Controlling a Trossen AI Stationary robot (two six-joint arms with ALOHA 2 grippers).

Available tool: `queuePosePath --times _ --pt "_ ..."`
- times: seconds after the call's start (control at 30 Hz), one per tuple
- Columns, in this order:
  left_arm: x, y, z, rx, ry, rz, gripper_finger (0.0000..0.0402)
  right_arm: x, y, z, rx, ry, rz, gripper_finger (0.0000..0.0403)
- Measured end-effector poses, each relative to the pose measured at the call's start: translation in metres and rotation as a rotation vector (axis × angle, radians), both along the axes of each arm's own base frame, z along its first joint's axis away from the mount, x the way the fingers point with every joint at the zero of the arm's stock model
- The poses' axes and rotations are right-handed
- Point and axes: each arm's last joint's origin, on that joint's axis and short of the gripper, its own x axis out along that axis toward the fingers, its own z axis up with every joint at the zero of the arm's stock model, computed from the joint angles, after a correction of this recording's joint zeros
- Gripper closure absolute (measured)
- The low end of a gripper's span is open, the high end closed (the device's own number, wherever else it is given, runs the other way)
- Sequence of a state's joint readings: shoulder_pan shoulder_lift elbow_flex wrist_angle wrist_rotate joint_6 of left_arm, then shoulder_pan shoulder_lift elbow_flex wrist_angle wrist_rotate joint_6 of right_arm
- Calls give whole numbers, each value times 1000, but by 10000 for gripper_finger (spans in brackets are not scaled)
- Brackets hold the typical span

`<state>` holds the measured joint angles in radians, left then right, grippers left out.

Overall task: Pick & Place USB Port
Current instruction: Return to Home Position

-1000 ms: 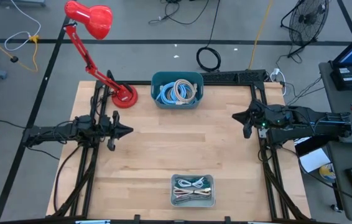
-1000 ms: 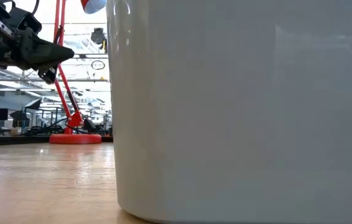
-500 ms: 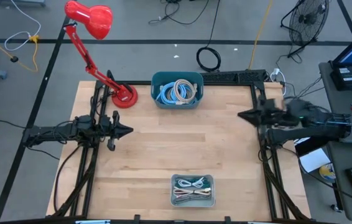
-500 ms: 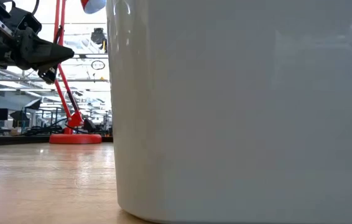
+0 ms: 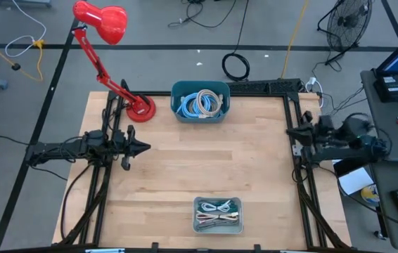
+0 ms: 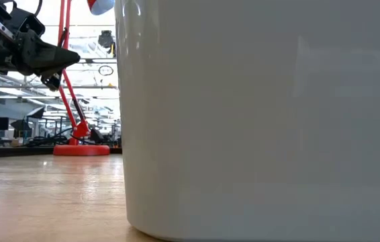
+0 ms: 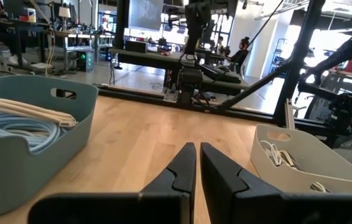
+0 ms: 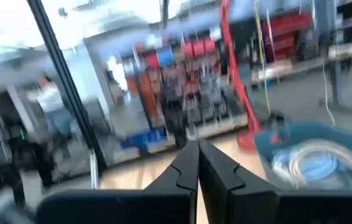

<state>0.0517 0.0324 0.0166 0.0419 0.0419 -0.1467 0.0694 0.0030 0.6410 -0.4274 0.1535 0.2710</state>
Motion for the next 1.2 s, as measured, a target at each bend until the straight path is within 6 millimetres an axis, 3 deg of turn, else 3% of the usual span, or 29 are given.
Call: queuePosePath --times 0.1,0.5,0.83,1.2 --pt "0 0 0 0 -3 2 376 12 1 -11 -13 33 21 403" --pt "0 0 1 3 -10 0 376 53 7 -63 11 -150 105 403" --pt "0 0 1 2 -8 0 376 66 11 -100 65 -74 231 403" --pt "0 0 1 1 -8 0 376 71 13 -119 102 -9 277 403"
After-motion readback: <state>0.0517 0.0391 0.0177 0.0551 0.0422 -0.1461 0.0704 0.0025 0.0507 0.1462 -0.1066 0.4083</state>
